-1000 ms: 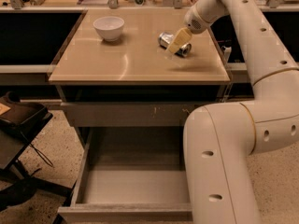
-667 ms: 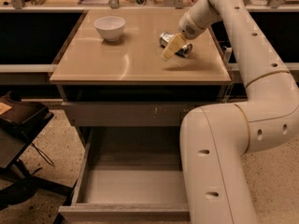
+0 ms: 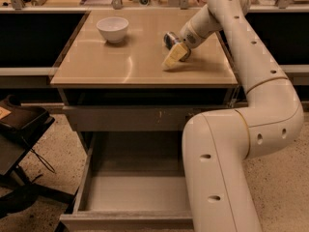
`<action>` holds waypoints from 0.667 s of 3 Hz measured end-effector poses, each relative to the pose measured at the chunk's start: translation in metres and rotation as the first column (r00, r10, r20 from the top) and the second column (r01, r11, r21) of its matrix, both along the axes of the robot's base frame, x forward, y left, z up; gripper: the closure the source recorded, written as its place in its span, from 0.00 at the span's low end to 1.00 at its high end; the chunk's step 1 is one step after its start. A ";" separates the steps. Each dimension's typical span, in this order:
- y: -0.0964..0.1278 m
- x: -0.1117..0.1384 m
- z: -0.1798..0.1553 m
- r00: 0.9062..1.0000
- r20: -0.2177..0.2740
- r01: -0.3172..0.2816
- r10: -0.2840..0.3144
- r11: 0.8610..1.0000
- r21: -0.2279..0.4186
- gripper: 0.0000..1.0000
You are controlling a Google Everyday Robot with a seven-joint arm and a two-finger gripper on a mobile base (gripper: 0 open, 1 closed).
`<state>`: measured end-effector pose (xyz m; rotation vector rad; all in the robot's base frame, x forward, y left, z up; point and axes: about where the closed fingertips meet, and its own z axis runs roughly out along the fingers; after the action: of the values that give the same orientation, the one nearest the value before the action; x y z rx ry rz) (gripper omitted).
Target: Place redbull can into middle drawer
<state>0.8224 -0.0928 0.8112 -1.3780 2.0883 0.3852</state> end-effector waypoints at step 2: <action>0.000 0.000 0.000 1.000 0.000 0.000 0.000 1.000 0.000 0.42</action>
Offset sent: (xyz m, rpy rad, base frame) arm 0.0000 0.0001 -0.0001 0.0000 0.0001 0.0001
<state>0.8224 -0.0927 0.8110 -1.3781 2.0883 0.3854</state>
